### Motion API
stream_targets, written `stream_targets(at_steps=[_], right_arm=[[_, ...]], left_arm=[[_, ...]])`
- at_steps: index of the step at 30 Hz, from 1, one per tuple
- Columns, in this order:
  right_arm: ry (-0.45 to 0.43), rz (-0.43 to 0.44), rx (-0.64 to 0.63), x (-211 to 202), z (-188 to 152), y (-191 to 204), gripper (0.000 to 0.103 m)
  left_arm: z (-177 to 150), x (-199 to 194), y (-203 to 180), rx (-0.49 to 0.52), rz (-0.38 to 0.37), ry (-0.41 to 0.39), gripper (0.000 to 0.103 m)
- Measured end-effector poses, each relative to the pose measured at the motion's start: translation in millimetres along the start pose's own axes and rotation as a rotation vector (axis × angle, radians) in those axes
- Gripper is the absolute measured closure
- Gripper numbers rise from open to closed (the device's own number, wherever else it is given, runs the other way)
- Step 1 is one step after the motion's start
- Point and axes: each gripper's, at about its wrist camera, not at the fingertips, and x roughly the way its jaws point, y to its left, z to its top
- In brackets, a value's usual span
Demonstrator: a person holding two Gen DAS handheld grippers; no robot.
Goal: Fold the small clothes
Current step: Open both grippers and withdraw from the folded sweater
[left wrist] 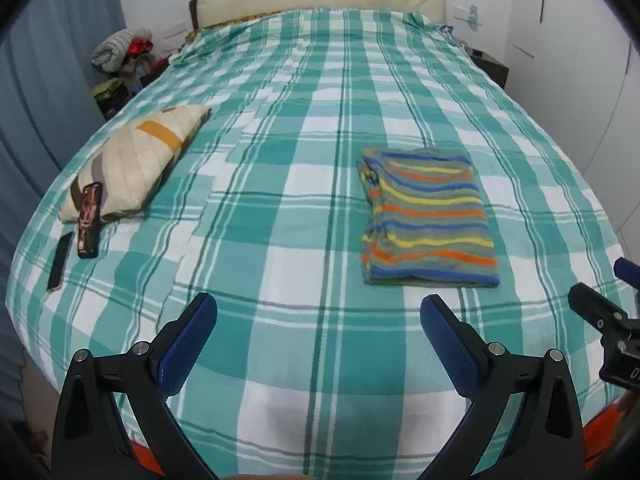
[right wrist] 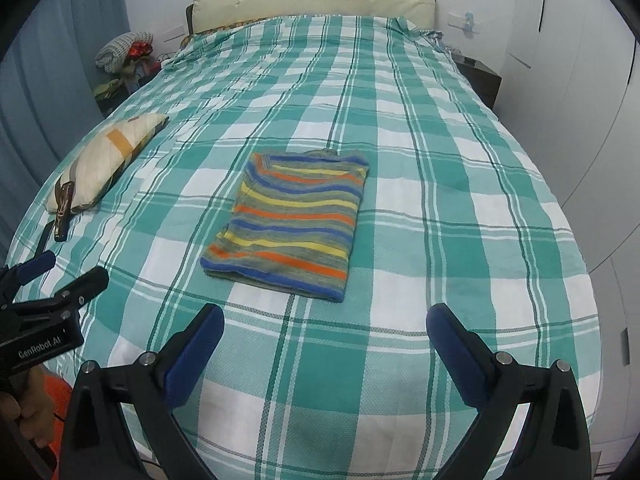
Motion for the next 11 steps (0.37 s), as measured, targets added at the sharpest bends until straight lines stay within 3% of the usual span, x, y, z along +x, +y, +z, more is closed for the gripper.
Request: stream_targets(at_steps=[7,11], right_arm=[[-0.012,-0.006,-0.005,-8.2,3.9,1.1,0.003],[-0.013,-0.017,-0.006,-8.1,3.3,-0.1,0.003]], left_arm=[[3.9,-2.5,1.3,0.004,0.008,-0.009,0.001],[5.2,-9.7,2.8,-0.001,0.002,-0.054,0.001]])
